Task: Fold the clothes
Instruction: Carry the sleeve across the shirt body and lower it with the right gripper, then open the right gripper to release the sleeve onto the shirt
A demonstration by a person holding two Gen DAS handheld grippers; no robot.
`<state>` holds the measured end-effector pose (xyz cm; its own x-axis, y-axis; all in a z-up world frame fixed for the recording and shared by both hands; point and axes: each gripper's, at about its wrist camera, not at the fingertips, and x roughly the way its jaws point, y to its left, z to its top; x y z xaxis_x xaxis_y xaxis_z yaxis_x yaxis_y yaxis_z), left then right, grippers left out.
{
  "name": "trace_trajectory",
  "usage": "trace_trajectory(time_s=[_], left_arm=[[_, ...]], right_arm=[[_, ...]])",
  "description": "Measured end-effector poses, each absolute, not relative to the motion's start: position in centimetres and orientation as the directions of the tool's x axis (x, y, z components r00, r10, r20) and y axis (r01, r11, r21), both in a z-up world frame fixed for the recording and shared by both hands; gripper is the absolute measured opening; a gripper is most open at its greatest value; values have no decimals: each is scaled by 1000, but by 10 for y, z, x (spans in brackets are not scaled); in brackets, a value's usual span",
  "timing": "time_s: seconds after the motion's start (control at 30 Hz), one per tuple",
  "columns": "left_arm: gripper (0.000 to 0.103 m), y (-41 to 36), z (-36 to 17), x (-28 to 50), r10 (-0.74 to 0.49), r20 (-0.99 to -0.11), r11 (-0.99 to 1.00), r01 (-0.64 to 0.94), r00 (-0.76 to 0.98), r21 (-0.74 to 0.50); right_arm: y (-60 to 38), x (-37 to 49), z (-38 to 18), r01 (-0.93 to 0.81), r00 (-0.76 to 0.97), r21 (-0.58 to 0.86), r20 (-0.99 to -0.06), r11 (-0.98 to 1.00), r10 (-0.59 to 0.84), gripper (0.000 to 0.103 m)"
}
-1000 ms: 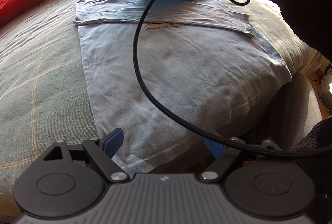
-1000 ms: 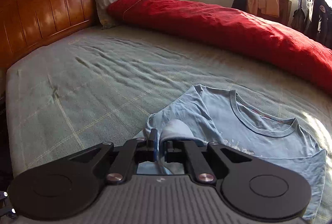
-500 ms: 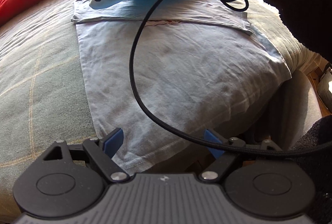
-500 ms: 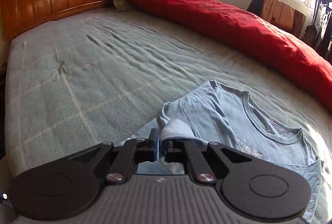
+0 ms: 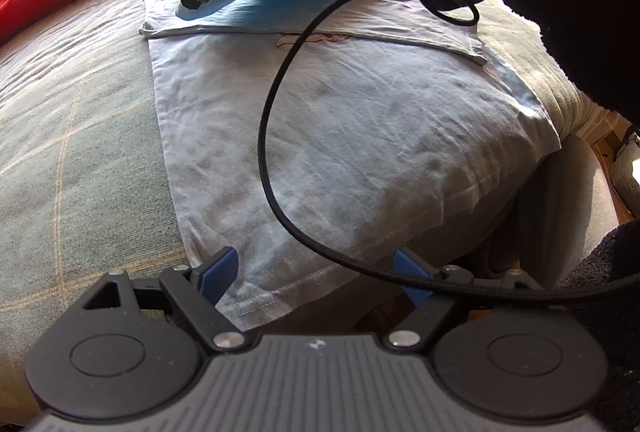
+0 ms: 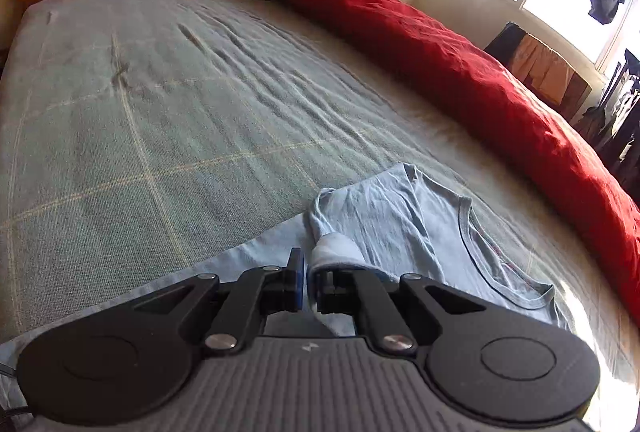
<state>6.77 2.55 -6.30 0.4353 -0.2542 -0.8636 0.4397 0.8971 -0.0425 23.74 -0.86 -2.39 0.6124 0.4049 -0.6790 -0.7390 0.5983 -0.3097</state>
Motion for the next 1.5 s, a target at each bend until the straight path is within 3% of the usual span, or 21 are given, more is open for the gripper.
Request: trace_trajectory(time_s=[0.2,0.47,0.77,0.9,1.03,1.2,1.5], left_arm=[[85,26,-63,66,-258,-862,896,442,437,-44],[85,26,-67,63,-263,-865,896,440,428,-55],[85,23,-67,58,-253,-869,898,438,426,-46],[85,21,-67,55,-250,-870,897,439,424,-44],[85,15,-68,50,-255,-871,892,449,420,-44],[85,11,-68,46,-267,-868,886,461,419,-50],[85,11,-65,38,-281,-863,879,474,419,-56]], right_arm=[[-8,230,-16,-736,631,-344,-661,583,406,6],[3,214,-52,-752,629,-437,-699,494,339,7],[1,200,-59,-787,594,-430,-724,443,351,31],[-5,194,-57,-803,576,-419,-730,424,369,47],[-5,181,-62,-794,603,-503,-719,341,346,62],[0,163,-67,-757,652,-610,-689,232,316,68],[4,155,-63,-788,614,-588,-723,185,317,69]])
